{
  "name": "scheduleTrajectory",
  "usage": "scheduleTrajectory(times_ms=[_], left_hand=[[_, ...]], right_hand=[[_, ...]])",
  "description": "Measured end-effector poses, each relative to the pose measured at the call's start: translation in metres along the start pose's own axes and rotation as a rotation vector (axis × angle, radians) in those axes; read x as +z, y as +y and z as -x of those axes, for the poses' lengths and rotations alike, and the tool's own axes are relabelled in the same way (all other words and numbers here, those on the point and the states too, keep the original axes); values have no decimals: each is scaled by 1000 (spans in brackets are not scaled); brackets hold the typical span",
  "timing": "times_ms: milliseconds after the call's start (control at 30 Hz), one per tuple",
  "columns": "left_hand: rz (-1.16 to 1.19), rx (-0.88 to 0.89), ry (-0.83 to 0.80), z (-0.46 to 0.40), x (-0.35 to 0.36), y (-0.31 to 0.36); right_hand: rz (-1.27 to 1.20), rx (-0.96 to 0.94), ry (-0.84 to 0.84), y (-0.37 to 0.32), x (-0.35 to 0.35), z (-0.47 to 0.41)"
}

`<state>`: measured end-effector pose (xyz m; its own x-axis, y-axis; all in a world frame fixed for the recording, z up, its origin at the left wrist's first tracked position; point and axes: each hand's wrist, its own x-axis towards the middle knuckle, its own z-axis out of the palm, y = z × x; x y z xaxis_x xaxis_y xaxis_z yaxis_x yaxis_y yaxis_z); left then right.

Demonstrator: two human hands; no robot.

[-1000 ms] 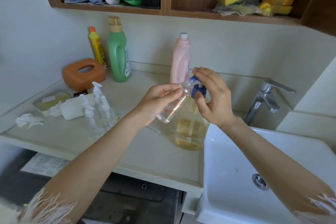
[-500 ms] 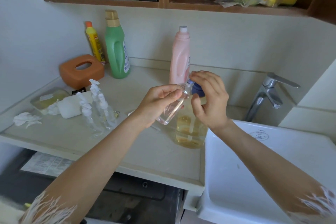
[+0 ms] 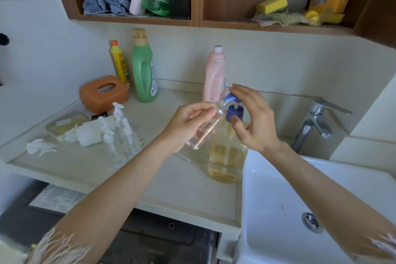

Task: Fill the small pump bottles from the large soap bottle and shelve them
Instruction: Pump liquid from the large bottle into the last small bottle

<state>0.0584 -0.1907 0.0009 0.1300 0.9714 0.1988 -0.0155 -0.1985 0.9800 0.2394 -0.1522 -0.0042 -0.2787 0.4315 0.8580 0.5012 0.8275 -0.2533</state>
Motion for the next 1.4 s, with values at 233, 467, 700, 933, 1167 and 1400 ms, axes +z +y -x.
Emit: scheduleTrajectory(times_ms=[233,467,700,933,1167,1400], left_hand=[[11,-14,53,-2,3,0],[24,-62,64,-3,2,-4],[11,-89,58,-3,2,-8],[2,-56,54,-1,2,-4],[-77,-25,152,2,-15,-3],[-140,-5,60,6,-24,6]], right_hand=[[-68,5,91,-1,9,7],[-107,3,233,3,24,10],[-75,46,281,3,26,8],[-91,81,201,-2,21,9],[-78,77,130,-9,16,8],[-141,73,109,-11,12,7]])
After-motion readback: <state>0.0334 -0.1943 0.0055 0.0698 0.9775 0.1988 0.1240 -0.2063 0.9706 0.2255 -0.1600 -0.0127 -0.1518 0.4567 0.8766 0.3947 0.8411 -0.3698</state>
